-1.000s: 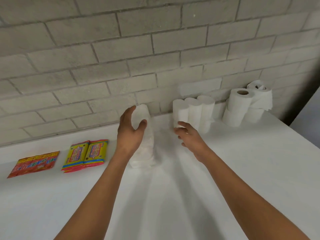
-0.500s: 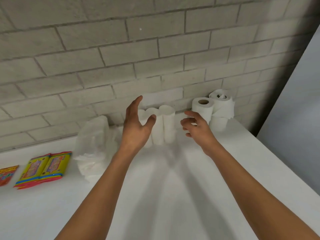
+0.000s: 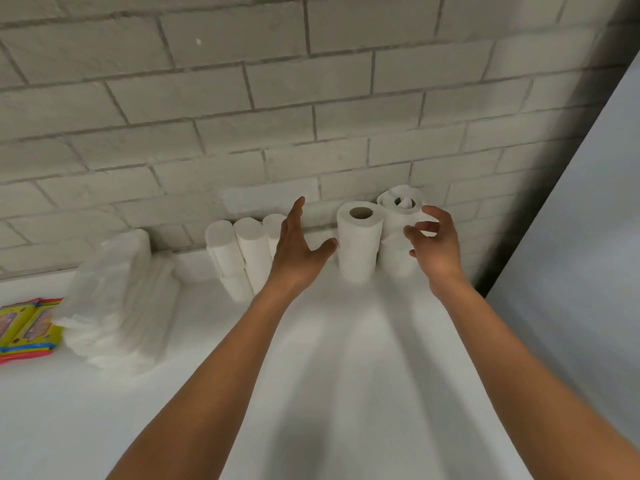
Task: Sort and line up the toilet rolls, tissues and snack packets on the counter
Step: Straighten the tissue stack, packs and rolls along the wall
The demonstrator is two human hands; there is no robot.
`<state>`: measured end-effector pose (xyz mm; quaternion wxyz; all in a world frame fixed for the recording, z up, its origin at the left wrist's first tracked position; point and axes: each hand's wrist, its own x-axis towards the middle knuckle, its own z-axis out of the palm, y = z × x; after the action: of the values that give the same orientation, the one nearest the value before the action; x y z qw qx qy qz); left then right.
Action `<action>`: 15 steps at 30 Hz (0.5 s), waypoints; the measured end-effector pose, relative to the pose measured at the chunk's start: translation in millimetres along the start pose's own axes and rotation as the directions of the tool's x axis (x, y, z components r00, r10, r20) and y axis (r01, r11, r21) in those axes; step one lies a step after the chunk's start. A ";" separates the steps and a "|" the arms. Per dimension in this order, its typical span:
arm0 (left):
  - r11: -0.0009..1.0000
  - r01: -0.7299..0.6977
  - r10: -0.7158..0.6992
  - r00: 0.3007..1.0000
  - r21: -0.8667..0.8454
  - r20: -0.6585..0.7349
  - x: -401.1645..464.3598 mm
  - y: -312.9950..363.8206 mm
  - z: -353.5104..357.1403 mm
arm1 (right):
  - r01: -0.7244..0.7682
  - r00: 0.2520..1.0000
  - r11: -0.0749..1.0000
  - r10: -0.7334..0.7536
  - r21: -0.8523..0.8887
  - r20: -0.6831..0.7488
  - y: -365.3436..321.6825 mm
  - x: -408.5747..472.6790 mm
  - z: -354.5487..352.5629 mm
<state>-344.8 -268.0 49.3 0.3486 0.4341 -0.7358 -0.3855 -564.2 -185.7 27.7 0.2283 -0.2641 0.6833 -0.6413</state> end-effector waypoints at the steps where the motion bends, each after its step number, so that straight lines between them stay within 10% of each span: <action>1: 1.000 0.014 -0.014 1.000 -0.005 0.010 5.3 -2.5 9.6 | -0.002 1.000 1.000 0.002 -0.014 -0.019 5.3 9.2 -4.7; 15: 0.973 0.231 -0.231 0.972 0.010 0.045 56.5 -44.9 105.5 | -0.088 0.969 0.956 0.148 -0.281 0.198 75.1 105.0 -22.3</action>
<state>-439.0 -306.0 -28.2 0.2835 0.5083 -0.6891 -0.4317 -663.2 -234.7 -42.7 0.3013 -0.3196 0.7500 -0.4946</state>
